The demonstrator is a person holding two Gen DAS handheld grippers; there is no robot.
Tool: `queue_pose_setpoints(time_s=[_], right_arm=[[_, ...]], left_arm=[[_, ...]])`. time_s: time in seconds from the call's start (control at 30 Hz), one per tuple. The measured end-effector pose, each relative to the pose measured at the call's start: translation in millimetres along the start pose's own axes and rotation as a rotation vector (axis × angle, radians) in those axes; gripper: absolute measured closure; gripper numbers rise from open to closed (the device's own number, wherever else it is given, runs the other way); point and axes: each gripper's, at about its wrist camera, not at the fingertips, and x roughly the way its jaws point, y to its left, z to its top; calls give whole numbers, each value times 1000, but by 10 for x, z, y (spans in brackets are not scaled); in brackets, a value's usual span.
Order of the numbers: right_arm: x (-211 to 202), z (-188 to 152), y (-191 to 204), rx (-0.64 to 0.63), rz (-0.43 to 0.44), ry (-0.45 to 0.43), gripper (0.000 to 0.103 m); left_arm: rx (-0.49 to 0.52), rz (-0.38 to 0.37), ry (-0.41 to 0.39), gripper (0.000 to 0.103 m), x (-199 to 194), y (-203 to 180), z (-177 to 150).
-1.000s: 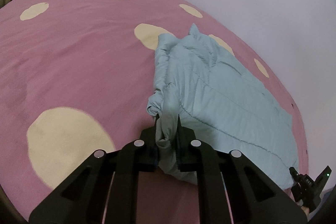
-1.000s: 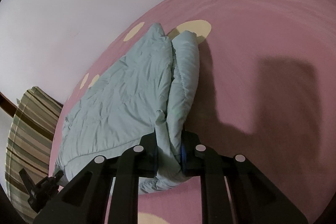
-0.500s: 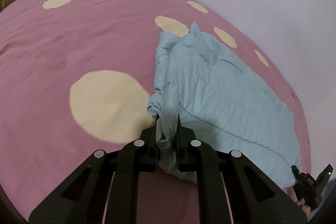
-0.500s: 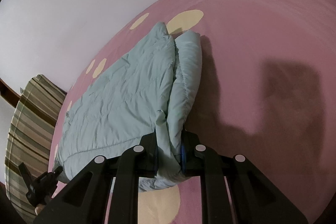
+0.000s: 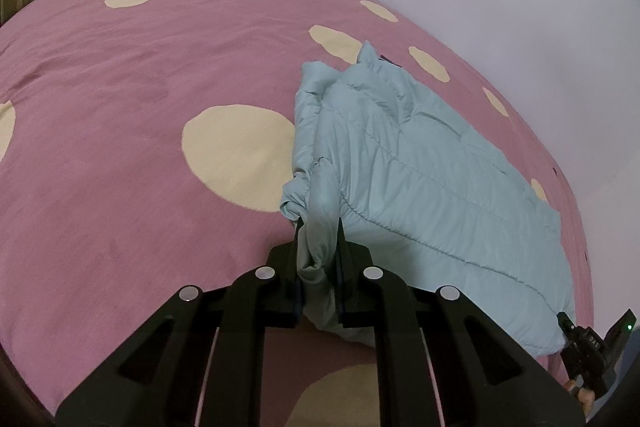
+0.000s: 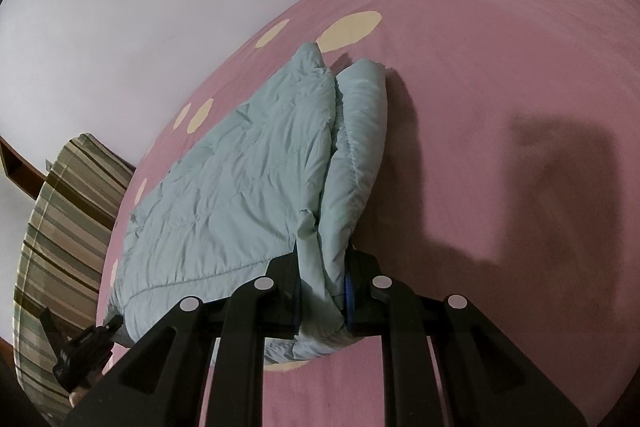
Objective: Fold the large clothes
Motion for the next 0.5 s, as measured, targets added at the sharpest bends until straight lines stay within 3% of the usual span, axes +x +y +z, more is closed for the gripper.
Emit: queue_pose_setpoints(time_s=[0.5], right_arm=[[199, 179, 22, -7, -3, 25, 88]], left_arm=[[15, -1, 21, 92, -154, 110, -213]])
